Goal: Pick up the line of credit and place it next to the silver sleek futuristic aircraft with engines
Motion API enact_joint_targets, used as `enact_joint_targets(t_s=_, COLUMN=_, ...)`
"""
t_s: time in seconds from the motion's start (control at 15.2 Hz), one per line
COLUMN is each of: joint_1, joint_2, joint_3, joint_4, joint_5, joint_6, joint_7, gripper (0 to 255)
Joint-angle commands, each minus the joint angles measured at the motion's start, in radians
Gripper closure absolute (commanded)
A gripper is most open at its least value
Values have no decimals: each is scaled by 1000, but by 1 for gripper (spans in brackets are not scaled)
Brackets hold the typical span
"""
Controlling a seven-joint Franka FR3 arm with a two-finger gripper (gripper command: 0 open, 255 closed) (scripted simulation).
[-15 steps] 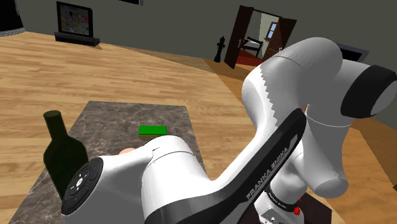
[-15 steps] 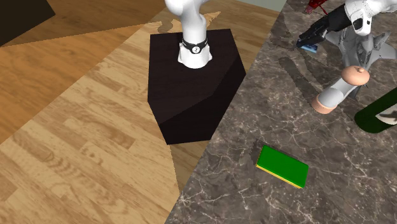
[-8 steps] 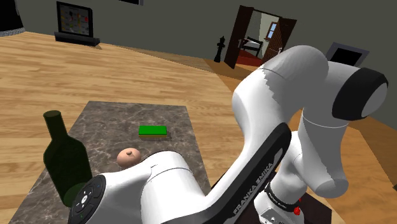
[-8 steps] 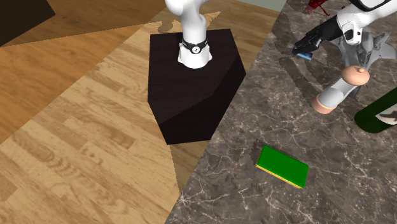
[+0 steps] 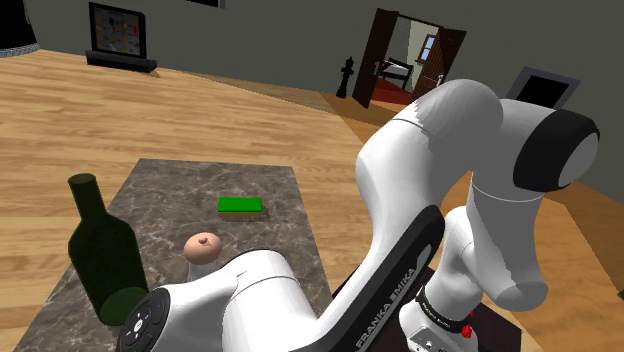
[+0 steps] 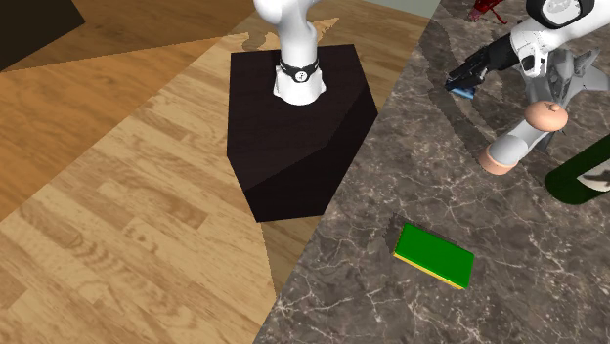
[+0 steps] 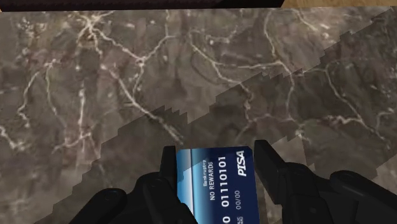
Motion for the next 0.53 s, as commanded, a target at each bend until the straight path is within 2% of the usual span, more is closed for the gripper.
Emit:
enact_joint_targets(t_s=0.0, joint_1=0, joint_2=0, joint_3=0, joint_4=0, joint_5=0, joint_6=0, joint_7=0, gripper=255)
enact_joint_targets(t_s=0.13, joint_1=0, joint_2=0, joint_3=0, joint_4=0, joint_5=0, joint_6=0, joint_7=0, gripper=255)
enact_joint_targets(t_s=0.2, joint_1=0, joint_2=0, joint_3=0, joint_4=0, joint_5=0, joint_6=0, joint_7=0, gripper=0)
enact_joint_targets(t_s=0.46, joint_1=0, joint_2=0, joint_3=0, joint_4=0, joint_5=0, joint_6=0, joint_7=0, gripper=0)
